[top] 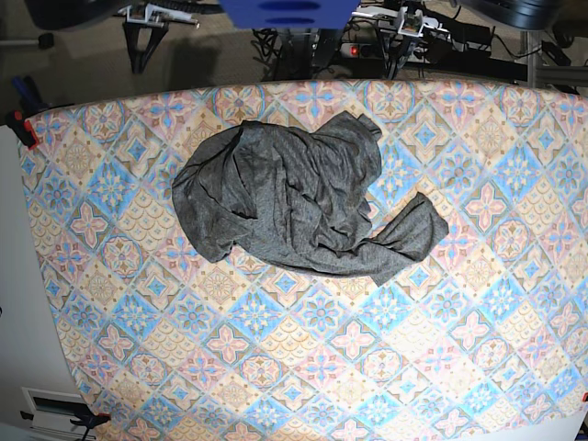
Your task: Layout the t-shirt on the table in an organized manner, then fold the t-shirt properly
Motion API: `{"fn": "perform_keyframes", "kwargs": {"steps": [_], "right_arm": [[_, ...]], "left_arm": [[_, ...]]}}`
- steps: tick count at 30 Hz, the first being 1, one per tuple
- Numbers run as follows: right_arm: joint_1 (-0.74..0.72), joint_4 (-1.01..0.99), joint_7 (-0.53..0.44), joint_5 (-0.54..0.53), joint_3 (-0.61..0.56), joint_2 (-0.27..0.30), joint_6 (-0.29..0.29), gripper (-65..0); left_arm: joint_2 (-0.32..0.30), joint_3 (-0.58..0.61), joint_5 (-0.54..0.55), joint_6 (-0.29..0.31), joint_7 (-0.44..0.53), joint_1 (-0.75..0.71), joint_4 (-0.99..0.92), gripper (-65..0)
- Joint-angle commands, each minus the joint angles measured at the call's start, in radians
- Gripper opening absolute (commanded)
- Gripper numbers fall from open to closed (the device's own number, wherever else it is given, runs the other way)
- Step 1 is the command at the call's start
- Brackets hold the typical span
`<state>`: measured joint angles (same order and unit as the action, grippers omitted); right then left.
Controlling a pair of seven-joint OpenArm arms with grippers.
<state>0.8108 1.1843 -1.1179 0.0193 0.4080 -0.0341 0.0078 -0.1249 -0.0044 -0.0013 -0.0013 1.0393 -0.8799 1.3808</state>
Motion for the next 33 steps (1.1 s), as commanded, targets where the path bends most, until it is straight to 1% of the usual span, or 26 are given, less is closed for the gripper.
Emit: {"fn": "perform_keyframes", "kwargs": {"steps": [1, 4, 6, 11, 13, 15, 16, 18, 19, 21, 23, 26, 28, 29, 30, 31, 33], "right_arm": [[0.025, 0.05, -0.032, -0.018, 0.013, 0.015, -0.001, -64.8], [0.055, 0.176, 0.011, -0.018, 0.009, 0.015, -0.001, -64.8], [0.075, 0.26, 0.081, -0.017, 0.006, 0.013, -0.001, -64.8], [0.1, 0.464, 0.272, -0.015, 0.002, 0.013, 0.001, -64.6], [0.1, 0.544, 0.345, -0.014, -0.024, 0.013, 0.001, -64.5], [0.1, 0.627, 0.442, -0.014, -0.053, 0.016, 0.001, -64.4], [0.1, 0.664, 0.496, -0.012, -0.067, 0.016, 0.001, -64.0], [0.1, 0.718, 0.595, -0.012, -0.097, 0.016, 0.001, -60.3], [0.1, 0.734, 0.635, -0.012, -0.113, 0.016, 0.001, -57.6], [0.1, 0.741, 0.703, -0.012, -0.146, 0.016, 0.001, -50.7], [0.095, 0.739, 0.749, -0.012, -0.171, 0.016, 0.001, -43.5], [0.083, 0.744, 0.809, -0.012, -0.194, 0.021, 0.001, -35.8], [0.031, 0.745, 0.844, -0.011, -0.199, 0.021, 0.002, -33.7], [0.009, 0.745, 0.87, -0.011, -0.2, 0.021, 0.002, -33.9], [-0.017, 0.745, 0.908, -0.011, -0.218, 0.023, 0.014, -33.8], [-0.035, 0.745, 0.95, -0.011, -0.231, 0.023, 0.042, -33.8], [-0.058, 0.745, 1.036, -0.011, -0.245, 0.023, 0.099, -33.8]], "left_arm": [[-0.002, -0.003, 0.002, -0.001, 0.02, -0.037, 0.044, -65.0], [0.0, -0.039, 0.002, -0.001, -0.057, -0.081, 0.194, -64.8], [0.004, -0.064, 0.002, -0.001, -0.126, -0.109, 0.32, -64.8], [-0.002, -0.072, 0.005, -0.001, -0.311, -0.144, 0.593, -64.7], [-0.002, -0.072, 0.005, -0.001, -0.394, -0.146, 0.668, -64.7], [-0.002, -0.072, 0.008, -0.001, -0.472, -0.146, 0.728, -64.7], [-0.002, -0.072, 0.019, -0.001, -0.495, -0.144, 0.742, -64.7], [-0.006, -0.073, 0.063, -0.001, -0.521, -0.141, 0.744, -64.7], [-0.022, -0.075, 0.096, -0.001, -0.528, -0.141, 0.744, -64.7], [-0.083, -0.075, 0.185, -0.001, -0.564, -0.143, 0.744, -64.7], [-0.183, -0.078, 0.289, -0.001, -0.614, -0.143, 0.744, -64.7], [-0.341, -0.127, 0.459, -0.001, -0.69, -0.146, 0.744, -64.7], [-0.413, -0.17, 0.542, -0.001, -0.735, -0.149, 0.742, -64.7], [-0.445, -0.194, 0.571, -0.001, -0.759, -0.149, 0.742, -64.7], [-0.47, -0.217, 0.591, -0.003, -0.787, -0.149, 0.742, -64.7], [-0.483, -0.237, 0.604, -0.004, -0.819, -0.149, 0.742, -64.7], [-0.49, -0.28, 0.602, -0.004, -0.894, -0.146, 0.742, -64.9]]}}
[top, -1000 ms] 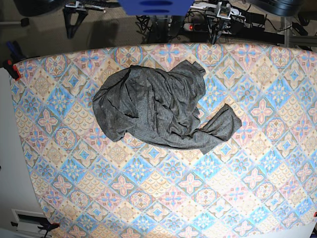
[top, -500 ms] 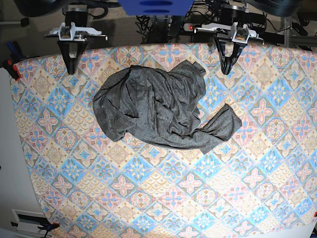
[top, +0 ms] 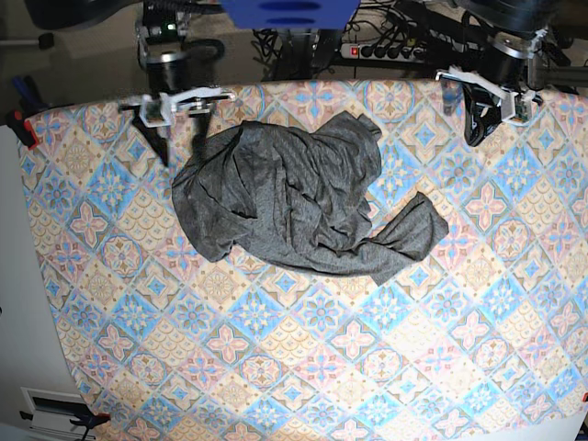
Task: Layout the t-shirt on the table in an organized manner, then fold the t-shirt properly
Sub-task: 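Lower the right gripper onto the grey shirt and grasp its edge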
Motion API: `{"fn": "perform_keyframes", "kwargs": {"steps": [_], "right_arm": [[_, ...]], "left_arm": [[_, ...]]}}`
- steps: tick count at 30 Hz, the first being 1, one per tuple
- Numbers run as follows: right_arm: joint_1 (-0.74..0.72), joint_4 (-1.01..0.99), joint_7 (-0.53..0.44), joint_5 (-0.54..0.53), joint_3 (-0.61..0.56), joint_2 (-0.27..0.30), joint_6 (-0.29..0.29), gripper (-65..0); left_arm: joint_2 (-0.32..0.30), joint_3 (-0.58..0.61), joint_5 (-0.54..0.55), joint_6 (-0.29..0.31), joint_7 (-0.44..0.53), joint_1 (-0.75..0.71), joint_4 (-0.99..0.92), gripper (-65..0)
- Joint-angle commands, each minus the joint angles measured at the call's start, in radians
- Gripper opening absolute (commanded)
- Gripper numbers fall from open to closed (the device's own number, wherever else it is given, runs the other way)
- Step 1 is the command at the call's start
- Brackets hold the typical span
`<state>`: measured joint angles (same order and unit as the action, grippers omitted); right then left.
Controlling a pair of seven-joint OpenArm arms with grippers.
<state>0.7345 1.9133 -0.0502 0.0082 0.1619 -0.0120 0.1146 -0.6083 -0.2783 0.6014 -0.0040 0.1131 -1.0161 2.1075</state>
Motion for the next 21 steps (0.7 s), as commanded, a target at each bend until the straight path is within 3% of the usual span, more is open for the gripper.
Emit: {"fn": "perform_keyframes", "kwargs": {"steps": [1, 5, 12, 15, 21], "right_arm": [[0.01, 0.016, 0.003, 0.0, -0.002, 0.001, 0.015, -33.8], [-0.04, 0.016, 0.089, -0.001, -0.002, -0.001, 0.089, -33.8], [-0.134, 0.015, 0.234, -0.001, -0.094, -0.001, 0.107, -33.8], [-0.163, 0.01, 0.28, -0.001, -0.123, -0.001, 0.107, -33.8], [-0.295, 0.007, 0.284, -0.003, -0.117, -0.001, 0.107, -33.8]], "left_arm": [[-0.002, -0.028, -0.001, -0.001, -0.005, -0.007, 0.015, -64.8], [0.001, -0.059, 0.007, -0.001, -0.146, 0.023, 0.015, -65.0], [0.001, -0.088, 0.002, -0.003, -0.393, 0.112, 0.015, -65.0], [0.003, -0.092, 0.002, -0.003, -0.435, 0.139, 0.015, -65.0], [0.003, -0.092, 0.005, -0.003, -0.436, 0.15, 0.015, -65.0]]}}
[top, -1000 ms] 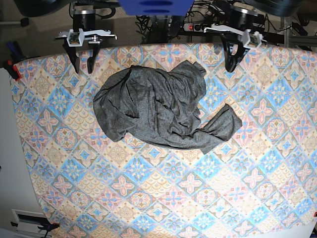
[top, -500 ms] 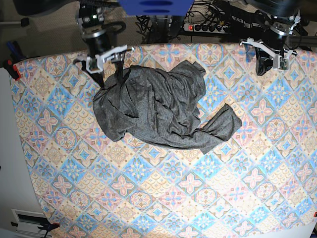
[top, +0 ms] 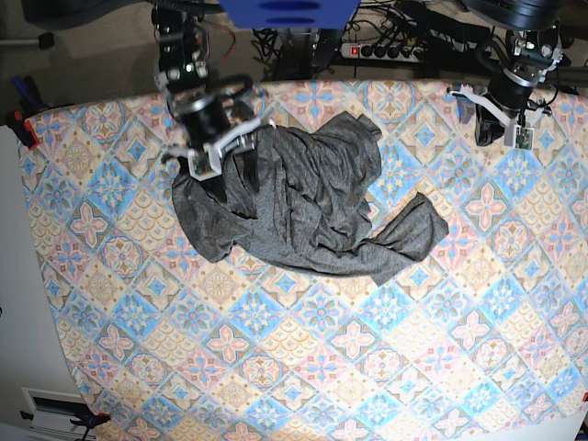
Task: Layout the t-shirt on the table in an organized manner, then fold the t-shirt properly
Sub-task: 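Lower the right gripper onto the grey shirt and grasp its edge, then drag the grasped shirt edge away from the left gripper to spread it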
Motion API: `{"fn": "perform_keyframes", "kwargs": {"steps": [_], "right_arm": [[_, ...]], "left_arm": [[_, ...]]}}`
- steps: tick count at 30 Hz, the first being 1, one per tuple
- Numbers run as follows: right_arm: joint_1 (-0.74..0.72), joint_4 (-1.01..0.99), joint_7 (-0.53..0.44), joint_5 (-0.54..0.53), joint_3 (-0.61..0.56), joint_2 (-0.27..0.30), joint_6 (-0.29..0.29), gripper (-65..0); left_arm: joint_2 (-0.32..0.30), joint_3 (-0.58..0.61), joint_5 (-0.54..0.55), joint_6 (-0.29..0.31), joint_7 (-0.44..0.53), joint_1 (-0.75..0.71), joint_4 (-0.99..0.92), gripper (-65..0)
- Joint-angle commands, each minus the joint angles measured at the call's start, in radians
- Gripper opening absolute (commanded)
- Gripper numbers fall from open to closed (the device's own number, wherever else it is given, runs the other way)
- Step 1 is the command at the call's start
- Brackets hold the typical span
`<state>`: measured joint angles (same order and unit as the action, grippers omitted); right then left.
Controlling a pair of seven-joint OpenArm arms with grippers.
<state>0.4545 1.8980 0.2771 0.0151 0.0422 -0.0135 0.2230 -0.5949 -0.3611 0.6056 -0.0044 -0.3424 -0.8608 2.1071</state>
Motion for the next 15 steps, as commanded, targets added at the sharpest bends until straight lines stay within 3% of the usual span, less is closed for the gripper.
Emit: {"fn": "perform_keyframes", "kwargs": {"steps": [1, 5, 15], "right_arm": [[-0.035, 0.021, -0.042, -0.011, 0.005, 0.002, -0.001, -33.8], [-0.038, -0.001, -0.043, -0.011, 0.015, 0.033, -0.001, -33.8], [-0.035, -0.081, -0.045, -0.011, 0.018, 0.039, -0.001, -33.9]], "left_arm": [[-0.01, -0.009, 0.001, -0.003, 0.019, -0.005, 0.016, -65.0], [-0.01, -0.009, -0.002, -0.003, 0.021, -0.005, 0.016, -65.0], [-0.01, -0.009, -0.003, -0.003, 0.021, -0.004, 0.016, -65.0]]}}
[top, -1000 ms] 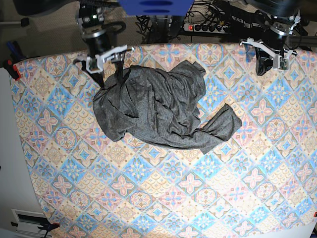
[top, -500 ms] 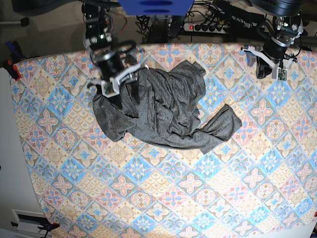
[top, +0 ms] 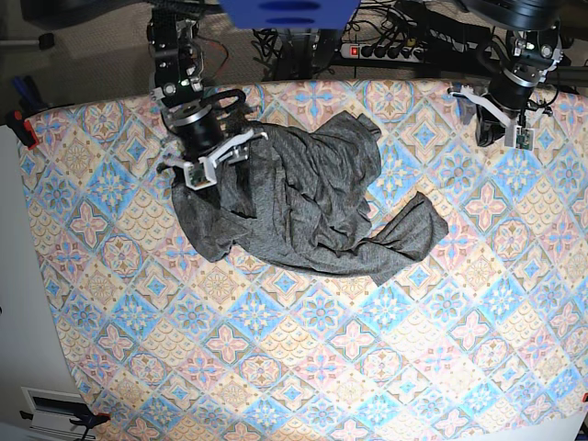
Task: Layout the t-shirt on the table in an organized manner, then fold the t-shirt properly
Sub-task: 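Drag the grasped shirt edge away from the left gripper to spread it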
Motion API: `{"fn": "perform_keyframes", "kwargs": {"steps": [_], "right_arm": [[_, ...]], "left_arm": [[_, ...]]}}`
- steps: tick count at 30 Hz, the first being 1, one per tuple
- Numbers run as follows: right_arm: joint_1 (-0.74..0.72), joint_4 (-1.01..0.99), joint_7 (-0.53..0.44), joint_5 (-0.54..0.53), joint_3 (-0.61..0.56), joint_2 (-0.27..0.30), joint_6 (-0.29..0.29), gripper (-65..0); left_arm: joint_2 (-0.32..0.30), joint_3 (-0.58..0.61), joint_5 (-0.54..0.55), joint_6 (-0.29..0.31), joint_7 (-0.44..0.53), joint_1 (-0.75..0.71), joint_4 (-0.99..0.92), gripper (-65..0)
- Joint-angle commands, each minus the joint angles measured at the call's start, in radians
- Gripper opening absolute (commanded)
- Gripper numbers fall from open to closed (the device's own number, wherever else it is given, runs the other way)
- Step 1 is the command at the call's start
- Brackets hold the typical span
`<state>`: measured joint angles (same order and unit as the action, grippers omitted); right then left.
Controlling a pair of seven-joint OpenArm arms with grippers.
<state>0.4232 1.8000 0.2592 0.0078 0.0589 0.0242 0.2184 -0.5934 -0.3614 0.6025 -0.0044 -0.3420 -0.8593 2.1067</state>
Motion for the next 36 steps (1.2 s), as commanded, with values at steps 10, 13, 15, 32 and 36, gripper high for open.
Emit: {"fn": "perform_keyframes", "kwargs": {"steps": [10, 13, 15, 32, 36], "right_arm": [[0.05, -0.176, -0.188, -0.004, 0.002, 0.009, 0.003, -33.9], [0.052, -0.228, -0.231, -0.004, 0.002, 0.021, 0.003, -33.9], [0.053, -0.234, -0.24, -0.004, 0.002, 0.021, 0.003, -33.9], [0.095, -0.035, -0.154, -0.004, 0.111, 0.02, 0.003, -65.0], [0.095, -0.032, -0.091, -0.004, 0.203, 0.02, 0.003, -65.0]], "left_arm": [[-0.012, -0.009, 0.0, -0.003, 0.021, -0.005, 0.016, -65.0], [-0.012, -0.009, 0.0, -0.003, 0.022, -0.005, 0.016, -65.0], [-0.012, -0.009, 0.0, -0.003, 0.022, -0.005, 0.016, -65.0], [0.025, -0.004, 0.0, -0.003, 0.022, -0.002, 0.016, -65.0], [0.039, -0.003, -0.002, -0.003, 0.019, 0.007, 0.016, -65.0]]}}
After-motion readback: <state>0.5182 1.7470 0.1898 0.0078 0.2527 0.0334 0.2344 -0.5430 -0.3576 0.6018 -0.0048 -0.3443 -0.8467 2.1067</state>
